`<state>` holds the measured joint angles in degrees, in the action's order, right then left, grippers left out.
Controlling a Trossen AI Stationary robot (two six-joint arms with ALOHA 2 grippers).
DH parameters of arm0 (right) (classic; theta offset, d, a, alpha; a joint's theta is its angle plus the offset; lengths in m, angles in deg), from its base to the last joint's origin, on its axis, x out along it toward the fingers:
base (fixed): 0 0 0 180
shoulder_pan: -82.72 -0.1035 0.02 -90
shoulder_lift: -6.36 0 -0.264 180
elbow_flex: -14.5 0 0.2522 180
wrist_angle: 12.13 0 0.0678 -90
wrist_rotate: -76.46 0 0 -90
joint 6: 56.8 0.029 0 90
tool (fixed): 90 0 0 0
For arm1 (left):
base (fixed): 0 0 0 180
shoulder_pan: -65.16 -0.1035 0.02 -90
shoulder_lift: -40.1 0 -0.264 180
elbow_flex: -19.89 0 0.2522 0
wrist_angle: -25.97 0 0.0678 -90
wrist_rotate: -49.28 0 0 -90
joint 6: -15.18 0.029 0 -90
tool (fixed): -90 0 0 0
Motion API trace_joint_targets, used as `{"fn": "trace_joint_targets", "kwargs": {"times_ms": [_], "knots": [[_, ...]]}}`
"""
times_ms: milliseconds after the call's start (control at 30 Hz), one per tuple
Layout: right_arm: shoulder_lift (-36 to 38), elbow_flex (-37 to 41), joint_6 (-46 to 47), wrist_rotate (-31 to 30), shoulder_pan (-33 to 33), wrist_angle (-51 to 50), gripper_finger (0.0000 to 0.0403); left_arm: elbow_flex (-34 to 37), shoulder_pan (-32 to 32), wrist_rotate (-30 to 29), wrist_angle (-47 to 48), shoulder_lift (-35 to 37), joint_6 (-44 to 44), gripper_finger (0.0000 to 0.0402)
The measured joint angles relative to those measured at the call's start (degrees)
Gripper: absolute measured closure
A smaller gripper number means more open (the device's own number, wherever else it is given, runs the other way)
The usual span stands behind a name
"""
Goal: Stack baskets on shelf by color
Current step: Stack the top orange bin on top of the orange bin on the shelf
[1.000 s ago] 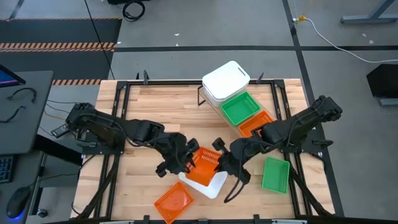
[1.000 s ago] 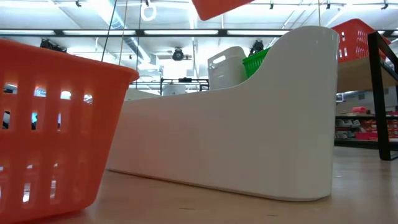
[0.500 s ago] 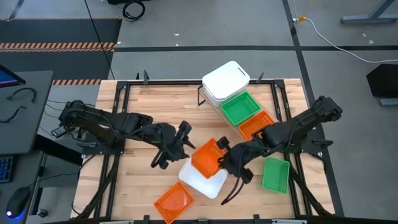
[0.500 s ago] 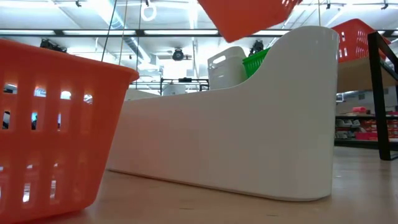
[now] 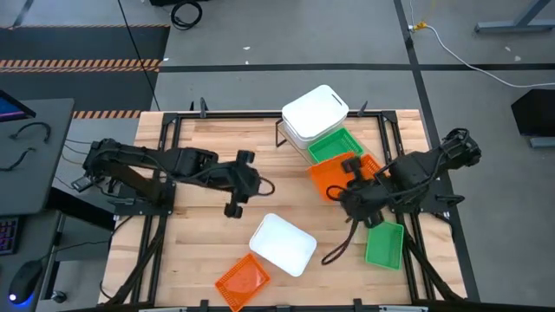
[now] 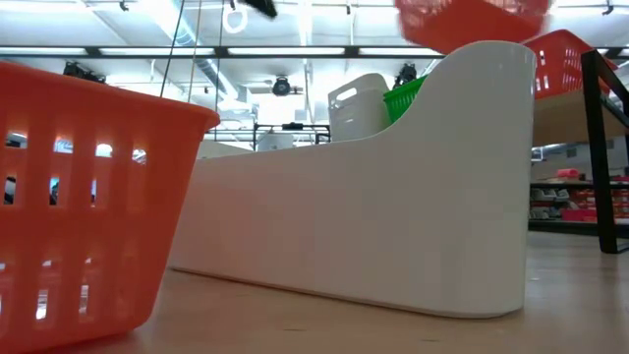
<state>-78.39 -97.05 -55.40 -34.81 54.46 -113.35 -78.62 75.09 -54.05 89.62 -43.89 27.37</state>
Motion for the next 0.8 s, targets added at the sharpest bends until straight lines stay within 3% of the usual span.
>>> {"fn": "trace_joint_targets", "kwargs": {"times_ms": [100, 400, 500, 633, 800], "knots": [[0.42, 0.42, 8.29, 0.39, -1.12, -2.00, 0.0394, 0.00, -3.22, -0.92, 1.66, 0.12, -1.78, 0.0261], [1.72, -0.48, 11.28, -3.09, -6.70, -2.59, 0.0392, 0.59, -12.66, -0.21, -1.21, 3.95, -3.83, 0.0294], [1.77, -0.49, 13.51, -3.09, -7.44, -2.58, 0.0392, 5.51, -15.36, 4.07, -9.48, 7.40, -3.80, 0.0302], [1.75, -0.49, 14.11, -2.89, -8.58, -2.63, 0.0392, 17.51, -18.59, 11.44, -25.49, 12.68, -4.01, 0.0315], [3.08, -0.47, 13.79, -3.05, -8.38, -2.45, 0.0391, 31.01, -21.06, 14.56, -47.57, 18.04, -8.43, 0.0330]]}}
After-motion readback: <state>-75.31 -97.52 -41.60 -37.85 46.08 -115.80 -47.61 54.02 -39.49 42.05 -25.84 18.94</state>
